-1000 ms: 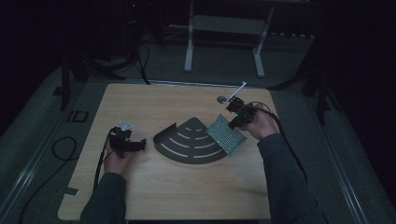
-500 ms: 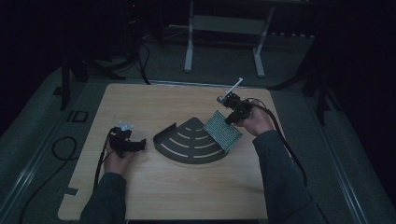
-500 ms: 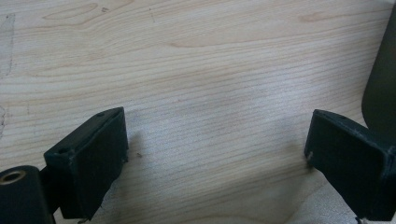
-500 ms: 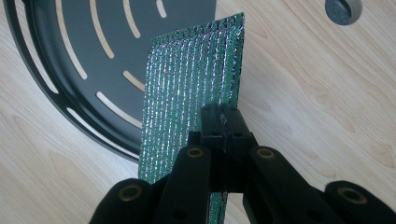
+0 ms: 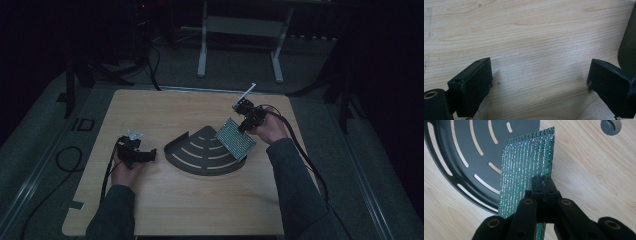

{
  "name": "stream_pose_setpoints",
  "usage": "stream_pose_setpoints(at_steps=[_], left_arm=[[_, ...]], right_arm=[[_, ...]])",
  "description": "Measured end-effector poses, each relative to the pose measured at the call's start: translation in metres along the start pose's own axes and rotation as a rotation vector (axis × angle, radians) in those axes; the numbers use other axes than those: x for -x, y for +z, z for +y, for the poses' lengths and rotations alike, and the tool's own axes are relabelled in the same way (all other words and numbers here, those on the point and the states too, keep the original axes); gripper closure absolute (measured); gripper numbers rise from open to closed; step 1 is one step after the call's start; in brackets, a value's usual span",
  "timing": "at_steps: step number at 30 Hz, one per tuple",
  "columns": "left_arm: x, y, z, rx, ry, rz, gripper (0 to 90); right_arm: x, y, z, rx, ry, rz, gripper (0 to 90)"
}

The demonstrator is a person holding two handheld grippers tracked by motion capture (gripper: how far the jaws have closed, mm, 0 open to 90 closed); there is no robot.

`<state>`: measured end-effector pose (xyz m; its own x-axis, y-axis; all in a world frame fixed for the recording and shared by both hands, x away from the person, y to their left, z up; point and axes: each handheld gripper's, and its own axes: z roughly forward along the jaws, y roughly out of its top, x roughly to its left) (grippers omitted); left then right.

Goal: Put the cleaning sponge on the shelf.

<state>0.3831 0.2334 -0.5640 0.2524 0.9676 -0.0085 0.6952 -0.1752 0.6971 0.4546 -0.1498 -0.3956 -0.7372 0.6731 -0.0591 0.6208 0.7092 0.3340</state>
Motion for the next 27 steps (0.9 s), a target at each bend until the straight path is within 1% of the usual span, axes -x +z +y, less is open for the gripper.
stream_pose_setpoints(at_steps=[9, 20, 27], left_arm=[[0.000, 0.000, 0.000, 0.000, 0.000, 0.000, 6.6], [0.000, 0.000, 0.000, 0.000, 0.000, 0.000, 6.6], [0.000, 0.000, 0.000, 0.000, 0.000, 0.000, 6.6]], right_arm=[[-0.001, 0.010, 0.004, -0.019, 0.008, 0.006, 89.8], [-0.003, 0.019, 0.006, -0.037, 0.008, -0.002, 89.8], [-0.008, 0.029, 0.006, -0.052, 0.010, 0.004, 89.8]])
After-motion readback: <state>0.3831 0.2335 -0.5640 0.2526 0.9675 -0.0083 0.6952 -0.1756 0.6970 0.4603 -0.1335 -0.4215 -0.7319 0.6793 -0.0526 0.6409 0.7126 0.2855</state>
